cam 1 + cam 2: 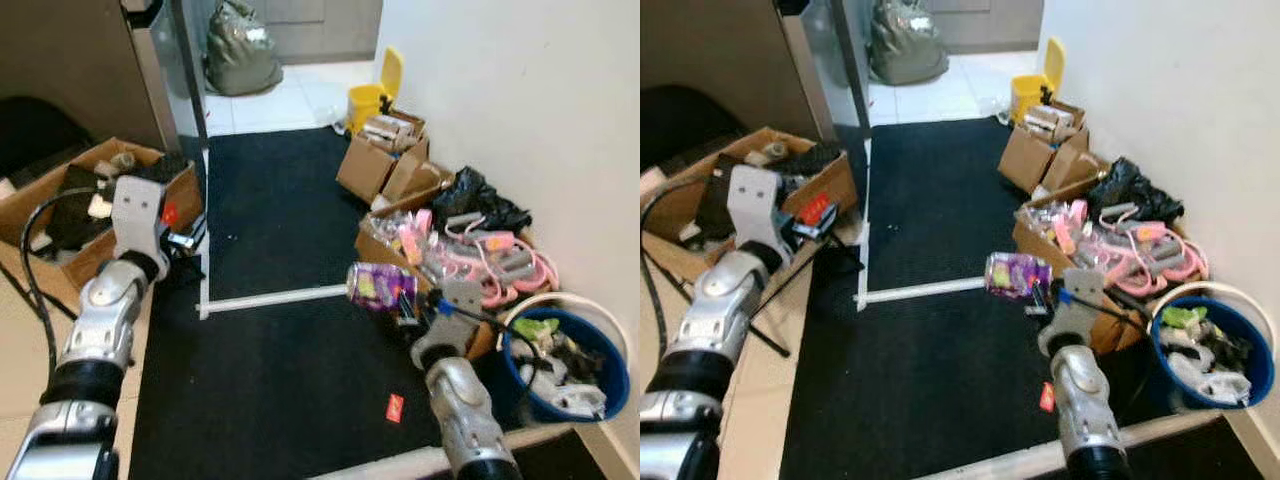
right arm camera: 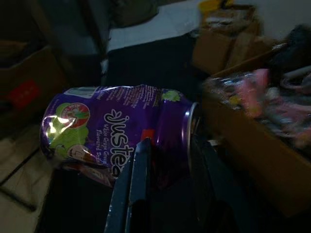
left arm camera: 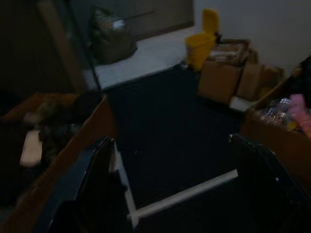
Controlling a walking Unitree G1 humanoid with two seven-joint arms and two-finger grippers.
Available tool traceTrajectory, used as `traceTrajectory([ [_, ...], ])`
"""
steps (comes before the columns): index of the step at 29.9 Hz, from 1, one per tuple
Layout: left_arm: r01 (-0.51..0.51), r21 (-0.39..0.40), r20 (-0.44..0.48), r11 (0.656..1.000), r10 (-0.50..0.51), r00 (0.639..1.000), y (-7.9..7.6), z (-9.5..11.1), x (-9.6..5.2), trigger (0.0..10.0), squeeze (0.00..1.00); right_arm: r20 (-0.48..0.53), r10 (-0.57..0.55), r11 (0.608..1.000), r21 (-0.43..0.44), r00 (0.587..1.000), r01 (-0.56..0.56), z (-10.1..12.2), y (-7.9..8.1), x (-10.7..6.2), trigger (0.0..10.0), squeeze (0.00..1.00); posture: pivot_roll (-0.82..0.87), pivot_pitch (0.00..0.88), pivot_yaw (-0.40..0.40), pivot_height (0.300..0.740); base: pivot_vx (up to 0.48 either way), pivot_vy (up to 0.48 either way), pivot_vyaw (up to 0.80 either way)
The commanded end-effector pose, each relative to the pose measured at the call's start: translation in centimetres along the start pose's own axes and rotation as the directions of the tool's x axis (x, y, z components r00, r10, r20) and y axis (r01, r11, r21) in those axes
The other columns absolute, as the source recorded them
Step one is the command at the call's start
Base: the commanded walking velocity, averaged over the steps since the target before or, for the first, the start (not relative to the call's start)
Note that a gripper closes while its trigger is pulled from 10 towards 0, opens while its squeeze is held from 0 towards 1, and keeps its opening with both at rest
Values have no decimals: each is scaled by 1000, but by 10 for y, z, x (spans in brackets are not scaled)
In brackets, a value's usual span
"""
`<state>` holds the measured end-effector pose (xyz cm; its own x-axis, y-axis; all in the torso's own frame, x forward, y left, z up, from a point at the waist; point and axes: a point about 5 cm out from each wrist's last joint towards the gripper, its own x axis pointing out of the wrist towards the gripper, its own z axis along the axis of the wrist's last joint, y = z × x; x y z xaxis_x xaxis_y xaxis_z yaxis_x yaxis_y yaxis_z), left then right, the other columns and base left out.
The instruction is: Picking trash to rubbish bin
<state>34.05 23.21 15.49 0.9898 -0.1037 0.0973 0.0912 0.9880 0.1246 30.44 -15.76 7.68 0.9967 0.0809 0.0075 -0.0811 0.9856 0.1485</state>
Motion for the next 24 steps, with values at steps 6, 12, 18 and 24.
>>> traceTrajectory([
  [6, -51, -104, -130, 993, 38, 991, -31, -48, -54, 10000, 0, -19, 32, 999, -12, 999, -32, -2, 3, -4, 10000, 0, -24, 100, 9, 740, 295, 0, 0],
  [12, -80, -113, -151, 990, 63, 987, -38, -55, -65, 10000, 0, -28, 58, 998, -15, 998, -59, -3, 5, -3, 10000, 0, -15, 99, -4, 740, 286, 0, 0],
  [18, -78, -113, -153, 991, 60, 986, -45, -52, -67, 10000, 0, -30, 78, 997, -9, 997, -78, -4, 13, 0, 10000, 0, 0, 86, -11, 740, 279, 0, 0],
  [24, -84, -106, -150, 991, 67, 986, -47, -47, -68, 10000, 0, -22, 88, 996, -26, 996, -89, -3, 18, 0, 10000, 0, 1, 81, -7, 740, 281, 0, 0],
])
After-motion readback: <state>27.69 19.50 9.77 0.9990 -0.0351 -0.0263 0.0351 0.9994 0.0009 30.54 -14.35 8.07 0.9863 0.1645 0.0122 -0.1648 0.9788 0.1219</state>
